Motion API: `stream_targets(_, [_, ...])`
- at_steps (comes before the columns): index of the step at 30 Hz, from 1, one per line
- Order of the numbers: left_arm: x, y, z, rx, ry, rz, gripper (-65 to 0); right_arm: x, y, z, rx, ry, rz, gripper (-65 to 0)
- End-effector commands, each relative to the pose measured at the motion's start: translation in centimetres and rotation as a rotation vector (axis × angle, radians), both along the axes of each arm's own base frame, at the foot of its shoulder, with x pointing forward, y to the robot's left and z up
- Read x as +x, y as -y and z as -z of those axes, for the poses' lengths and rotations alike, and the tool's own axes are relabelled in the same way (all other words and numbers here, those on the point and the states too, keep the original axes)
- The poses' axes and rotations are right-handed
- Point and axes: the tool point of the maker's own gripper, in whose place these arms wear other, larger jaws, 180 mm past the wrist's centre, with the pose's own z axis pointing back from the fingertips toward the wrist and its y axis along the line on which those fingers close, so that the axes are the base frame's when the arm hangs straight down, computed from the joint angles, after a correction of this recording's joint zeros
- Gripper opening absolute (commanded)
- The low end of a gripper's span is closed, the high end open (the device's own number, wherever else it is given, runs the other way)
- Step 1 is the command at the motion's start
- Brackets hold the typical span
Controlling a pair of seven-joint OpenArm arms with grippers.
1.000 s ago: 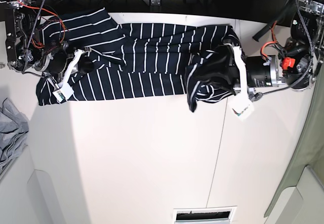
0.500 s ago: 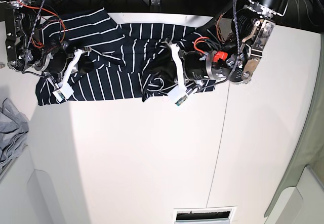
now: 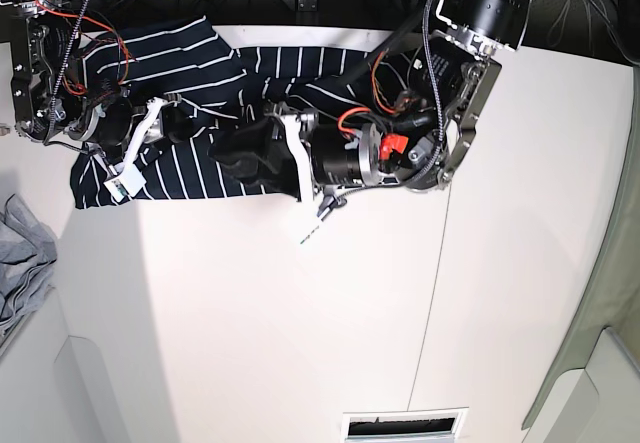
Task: Layout the t-shirt on the table in an organized manner, then fold the t-shirt properly
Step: 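Lift the strip end with the left gripper and carry it toward the right gripper, then lay the carried end onto the strip middle with the left gripper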
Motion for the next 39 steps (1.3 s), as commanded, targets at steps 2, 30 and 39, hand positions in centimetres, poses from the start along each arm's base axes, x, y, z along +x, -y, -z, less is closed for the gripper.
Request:
stream_targets(2, [1.9, -0.6, -2.1, -0.026, 0.053, -0.018, -34.0, 1.1, 0.4, -1.0, 0.004, 0.04, 0.01, -41.8])
stream_targets(30, [-0.4, -19.6, 4.4, 0.161, -0.116, -0.423, -65.0, 1.5, 0.4, -1.2, 0.011, 0.063, 0.02, -41.8])
stream_targets(39, [-2.5, -16.3, 5.7, 0.181, -0.147, -0.306, -65.0, 1.6, 0.4, -1.3, 0.012, 0.064, 0.02, -41.8])
